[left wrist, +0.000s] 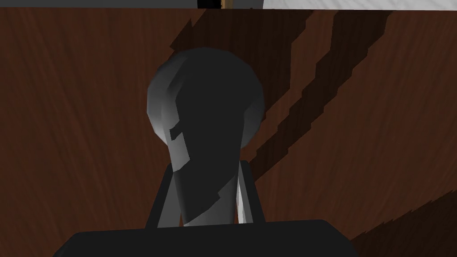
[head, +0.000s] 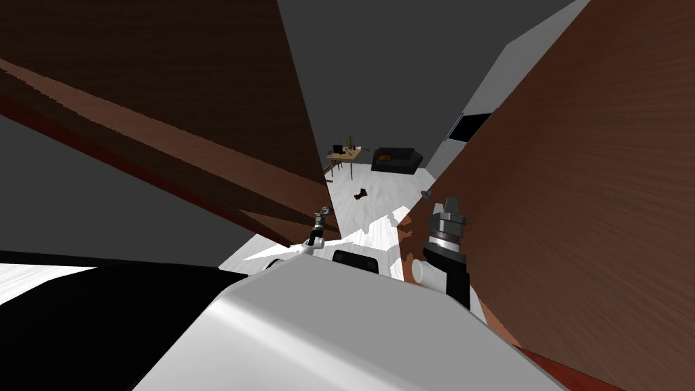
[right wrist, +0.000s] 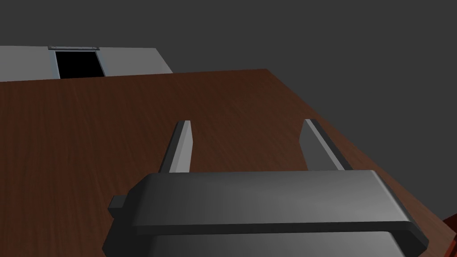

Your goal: Push the door open

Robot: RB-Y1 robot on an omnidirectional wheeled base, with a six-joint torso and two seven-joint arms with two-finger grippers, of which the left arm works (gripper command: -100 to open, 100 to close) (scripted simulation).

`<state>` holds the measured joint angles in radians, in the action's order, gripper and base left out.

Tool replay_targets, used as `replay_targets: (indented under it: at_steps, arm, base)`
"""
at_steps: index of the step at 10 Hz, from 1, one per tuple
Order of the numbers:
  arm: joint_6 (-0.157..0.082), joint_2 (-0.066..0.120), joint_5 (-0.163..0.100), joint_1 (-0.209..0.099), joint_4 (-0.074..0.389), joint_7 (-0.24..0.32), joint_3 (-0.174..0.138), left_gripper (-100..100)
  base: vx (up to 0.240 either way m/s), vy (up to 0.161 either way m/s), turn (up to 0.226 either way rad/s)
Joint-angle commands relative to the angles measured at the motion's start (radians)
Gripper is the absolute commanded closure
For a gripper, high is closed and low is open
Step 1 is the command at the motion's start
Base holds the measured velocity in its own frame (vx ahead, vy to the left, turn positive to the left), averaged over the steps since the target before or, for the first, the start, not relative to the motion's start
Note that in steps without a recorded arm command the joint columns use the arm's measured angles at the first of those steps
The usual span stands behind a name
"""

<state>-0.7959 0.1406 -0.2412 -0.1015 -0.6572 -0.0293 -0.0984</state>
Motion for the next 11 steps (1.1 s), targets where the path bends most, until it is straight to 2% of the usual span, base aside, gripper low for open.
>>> replay_targets:
  at_steps: [1, 6, 7, 9, 10, 11]
  arm:
    - [-0.005, 0.017, -0.012, -0.008, 0.020, -0.003, -0.025, 100]
    - [-0.006, 0.022, -0.035, -0.010, 0.030, -0.020, -0.073, 100]
    - [-0.006, 0.022, -0.035, -0.010, 0.030, -0.020, -0.073, 100]
    - [-0.006, 0.024, -0.045, -0.010, 0.034, -0.027, -0.093, 100]
    - [-0.004, 0.023, -0.042, -0.009, 0.037, -0.024, -0.087, 100]
    - [-0.008, 0.027, -0.052, -0.009, 0.041, -0.029, -0.102, 100]
  base:
    - [0.166, -0.079, 0.083]
    - [0.183, -0.069, 0.060]
    - [0.114, -0.035, 0.025]
    - [0.156, -0.050, 0.051]
    - [0.056, -0.022, 0.031]
    - [0.099, -0.010, 0.035]
